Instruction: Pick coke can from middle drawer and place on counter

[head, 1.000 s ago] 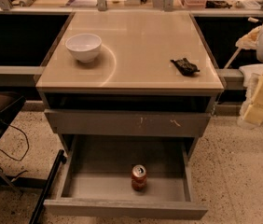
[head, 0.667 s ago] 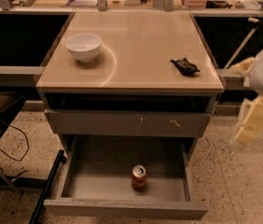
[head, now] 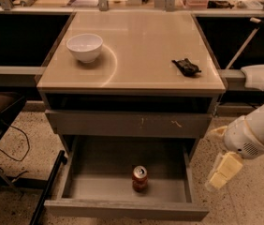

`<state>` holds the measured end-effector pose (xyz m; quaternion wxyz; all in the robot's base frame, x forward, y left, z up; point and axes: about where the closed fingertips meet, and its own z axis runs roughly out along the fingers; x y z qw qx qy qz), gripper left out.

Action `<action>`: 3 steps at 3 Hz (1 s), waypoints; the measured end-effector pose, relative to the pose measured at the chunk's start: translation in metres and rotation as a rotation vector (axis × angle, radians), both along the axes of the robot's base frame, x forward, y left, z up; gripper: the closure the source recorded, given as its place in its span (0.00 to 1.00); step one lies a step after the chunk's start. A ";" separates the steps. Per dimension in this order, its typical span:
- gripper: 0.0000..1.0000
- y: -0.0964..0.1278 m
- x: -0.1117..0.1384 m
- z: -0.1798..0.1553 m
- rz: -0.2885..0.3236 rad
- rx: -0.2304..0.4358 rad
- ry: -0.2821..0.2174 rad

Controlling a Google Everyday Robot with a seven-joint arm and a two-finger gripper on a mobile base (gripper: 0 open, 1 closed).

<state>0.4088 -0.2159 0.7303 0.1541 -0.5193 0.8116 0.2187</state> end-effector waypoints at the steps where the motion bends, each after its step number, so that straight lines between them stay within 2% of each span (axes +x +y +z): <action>1: 0.00 0.001 -0.001 -0.016 0.001 0.020 0.034; 2: 0.00 0.001 -0.001 -0.017 0.001 0.020 0.034; 3: 0.00 0.009 0.003 -0.035 -0.046 0.073 0.001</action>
Offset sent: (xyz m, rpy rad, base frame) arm -0.0010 0.0014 -0.0165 0.0199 0.0340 0.0008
